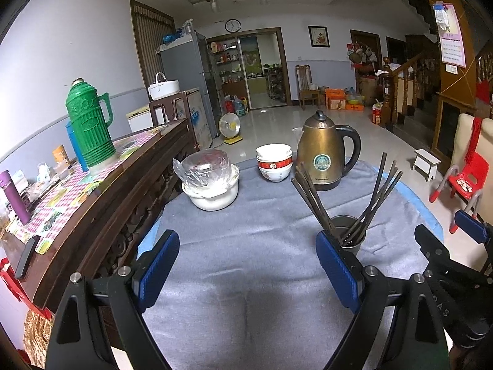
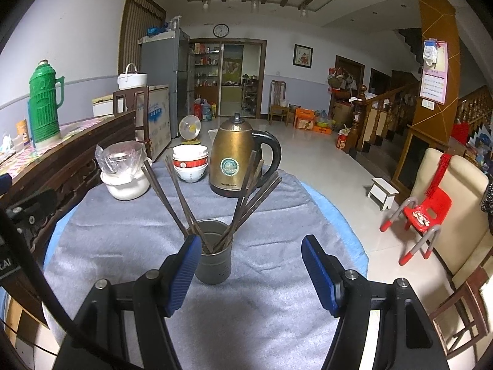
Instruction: Organize utensils
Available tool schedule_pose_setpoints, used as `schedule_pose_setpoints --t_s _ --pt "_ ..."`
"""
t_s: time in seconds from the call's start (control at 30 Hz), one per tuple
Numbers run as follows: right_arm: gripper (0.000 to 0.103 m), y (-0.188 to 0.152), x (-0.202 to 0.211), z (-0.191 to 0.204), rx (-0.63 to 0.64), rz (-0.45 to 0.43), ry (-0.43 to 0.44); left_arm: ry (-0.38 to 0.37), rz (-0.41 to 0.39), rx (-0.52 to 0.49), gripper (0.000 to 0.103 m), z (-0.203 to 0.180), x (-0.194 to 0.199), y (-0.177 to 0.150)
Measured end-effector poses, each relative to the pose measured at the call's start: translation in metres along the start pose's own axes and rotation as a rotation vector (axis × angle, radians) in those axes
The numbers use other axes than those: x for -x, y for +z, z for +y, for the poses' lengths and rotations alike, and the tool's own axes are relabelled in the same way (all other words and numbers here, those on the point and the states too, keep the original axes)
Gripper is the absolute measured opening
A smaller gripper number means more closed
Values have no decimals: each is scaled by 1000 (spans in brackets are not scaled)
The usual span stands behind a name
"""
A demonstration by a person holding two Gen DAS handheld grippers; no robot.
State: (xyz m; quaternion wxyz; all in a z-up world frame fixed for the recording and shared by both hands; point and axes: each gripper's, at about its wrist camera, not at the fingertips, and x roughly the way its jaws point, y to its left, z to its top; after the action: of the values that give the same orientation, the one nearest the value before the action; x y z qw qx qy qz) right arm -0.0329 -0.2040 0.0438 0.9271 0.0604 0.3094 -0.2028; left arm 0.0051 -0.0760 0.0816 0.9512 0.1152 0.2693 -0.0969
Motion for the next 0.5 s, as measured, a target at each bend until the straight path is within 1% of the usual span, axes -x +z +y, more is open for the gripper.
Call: schedule_pose_setpoints --t_s 0.5 --pt "71 8 7 -1 -20 -31 11 -15 -11 -4 90 -1 -2 2"
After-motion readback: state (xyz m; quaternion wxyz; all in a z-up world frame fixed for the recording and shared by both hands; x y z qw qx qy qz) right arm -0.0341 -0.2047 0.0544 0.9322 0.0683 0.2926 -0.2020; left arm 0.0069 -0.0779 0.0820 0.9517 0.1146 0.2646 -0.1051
